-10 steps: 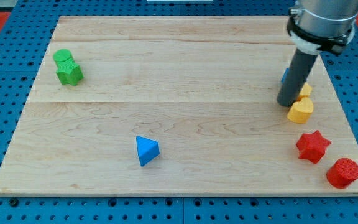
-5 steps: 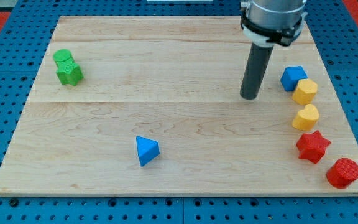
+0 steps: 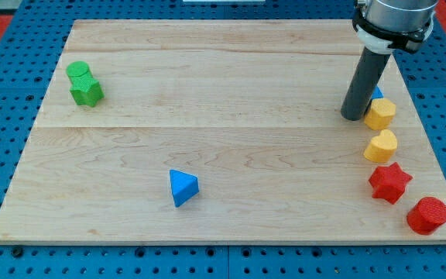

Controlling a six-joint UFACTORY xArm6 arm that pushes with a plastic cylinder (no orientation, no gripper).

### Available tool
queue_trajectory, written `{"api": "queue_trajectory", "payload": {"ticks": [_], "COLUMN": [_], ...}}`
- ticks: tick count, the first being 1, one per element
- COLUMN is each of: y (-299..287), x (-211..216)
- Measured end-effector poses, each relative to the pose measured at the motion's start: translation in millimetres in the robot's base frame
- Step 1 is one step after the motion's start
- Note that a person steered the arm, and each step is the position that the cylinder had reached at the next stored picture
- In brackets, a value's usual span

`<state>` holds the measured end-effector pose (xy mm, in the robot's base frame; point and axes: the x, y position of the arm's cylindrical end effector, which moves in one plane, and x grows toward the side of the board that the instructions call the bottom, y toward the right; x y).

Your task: Adjust the red star yellow blocks along with blue cube to form a vertical line

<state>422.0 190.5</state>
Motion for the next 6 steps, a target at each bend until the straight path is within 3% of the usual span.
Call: {"api": "queue_trajectory", "payload": {"ticks": [2,4,6], "y": [5,-7,97], "x": [-7,-87,-81]}}
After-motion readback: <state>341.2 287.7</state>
